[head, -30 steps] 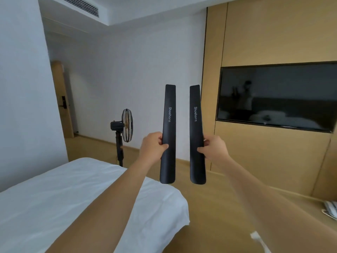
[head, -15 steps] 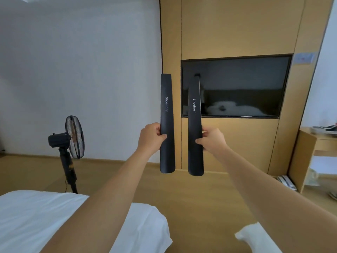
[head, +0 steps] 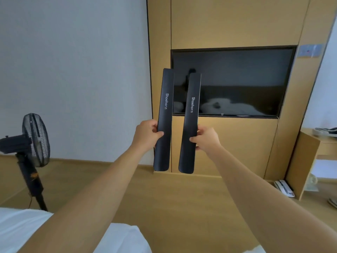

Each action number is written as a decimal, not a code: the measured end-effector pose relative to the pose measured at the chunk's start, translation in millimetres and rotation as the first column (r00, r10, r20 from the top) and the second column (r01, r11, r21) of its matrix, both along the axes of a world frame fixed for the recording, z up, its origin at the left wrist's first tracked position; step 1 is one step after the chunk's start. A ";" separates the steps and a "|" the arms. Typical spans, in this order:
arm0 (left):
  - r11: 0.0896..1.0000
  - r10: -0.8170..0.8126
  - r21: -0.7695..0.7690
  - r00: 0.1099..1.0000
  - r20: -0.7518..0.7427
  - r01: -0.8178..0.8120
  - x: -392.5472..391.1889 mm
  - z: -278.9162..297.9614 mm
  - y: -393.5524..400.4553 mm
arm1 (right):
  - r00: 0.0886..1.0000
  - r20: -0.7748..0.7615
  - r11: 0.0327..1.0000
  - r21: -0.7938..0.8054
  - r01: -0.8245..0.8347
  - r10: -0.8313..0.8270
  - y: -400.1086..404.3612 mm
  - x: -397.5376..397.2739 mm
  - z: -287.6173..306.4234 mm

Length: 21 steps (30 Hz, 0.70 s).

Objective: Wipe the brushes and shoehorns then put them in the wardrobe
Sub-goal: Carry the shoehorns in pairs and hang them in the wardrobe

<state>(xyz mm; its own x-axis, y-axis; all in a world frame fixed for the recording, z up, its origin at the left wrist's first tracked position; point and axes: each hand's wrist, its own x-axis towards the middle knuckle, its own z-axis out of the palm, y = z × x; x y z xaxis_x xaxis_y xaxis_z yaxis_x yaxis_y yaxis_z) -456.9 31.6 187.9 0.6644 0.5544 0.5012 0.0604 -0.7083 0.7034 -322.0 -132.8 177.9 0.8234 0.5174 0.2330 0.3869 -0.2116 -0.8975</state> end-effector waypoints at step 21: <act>0.967 0.238 -0.118 0.966 0.098 -0.226 226.7 -7.8 213.1 | 0.963 0.010 0.963 0.011 -0.270 0.270 251.5 268.3 -3.6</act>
